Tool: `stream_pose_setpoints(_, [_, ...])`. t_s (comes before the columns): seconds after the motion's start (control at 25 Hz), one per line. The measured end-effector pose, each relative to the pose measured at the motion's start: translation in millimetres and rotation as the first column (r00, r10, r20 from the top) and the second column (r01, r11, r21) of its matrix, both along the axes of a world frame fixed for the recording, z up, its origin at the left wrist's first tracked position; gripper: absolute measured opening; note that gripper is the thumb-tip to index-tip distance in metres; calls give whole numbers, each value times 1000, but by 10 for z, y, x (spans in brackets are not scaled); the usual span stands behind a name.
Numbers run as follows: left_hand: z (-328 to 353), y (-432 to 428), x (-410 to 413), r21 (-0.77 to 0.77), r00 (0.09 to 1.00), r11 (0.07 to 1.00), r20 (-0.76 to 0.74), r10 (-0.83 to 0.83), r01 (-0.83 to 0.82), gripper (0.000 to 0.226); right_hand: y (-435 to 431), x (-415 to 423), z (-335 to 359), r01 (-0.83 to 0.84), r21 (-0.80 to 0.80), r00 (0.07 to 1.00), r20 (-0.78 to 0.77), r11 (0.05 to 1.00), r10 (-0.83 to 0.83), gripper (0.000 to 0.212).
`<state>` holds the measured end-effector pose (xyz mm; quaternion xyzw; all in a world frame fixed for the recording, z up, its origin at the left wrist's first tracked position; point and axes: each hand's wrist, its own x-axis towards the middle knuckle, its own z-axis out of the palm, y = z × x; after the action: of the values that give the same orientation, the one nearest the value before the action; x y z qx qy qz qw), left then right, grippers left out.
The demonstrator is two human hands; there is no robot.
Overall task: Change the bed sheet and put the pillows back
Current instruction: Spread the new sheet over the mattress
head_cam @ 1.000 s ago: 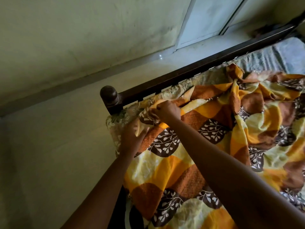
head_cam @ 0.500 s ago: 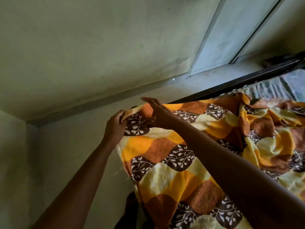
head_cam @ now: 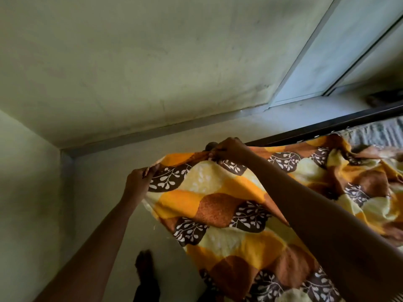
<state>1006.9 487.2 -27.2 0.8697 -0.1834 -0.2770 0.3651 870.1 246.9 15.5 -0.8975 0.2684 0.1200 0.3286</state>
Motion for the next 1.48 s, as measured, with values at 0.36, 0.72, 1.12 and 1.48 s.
stream_pose_setpoints(0.36, [-267,450,937,239,981,952,-50,-186,192,31,887,722,-212,249,-75,968,15,966,-249,29])
stream_pose_setpoints(0.72, [269,13,1271,-24,908,926,-186,-376,378,28,1373,452,30,719,411,609,16,561,-793,25])
stream_pose_setpoints(1.12, [438,-2050,1223,-76,558,576,-170,-812,814,30,674,-53,-389,868,496,-23,-34,-36,-999,20])
stream_pose_setpoints(1.48, [370,-3433,1063,83,68,60,-104,-992,995,32,96,223,-605,862,309,-324,-274,-402,-905,30])
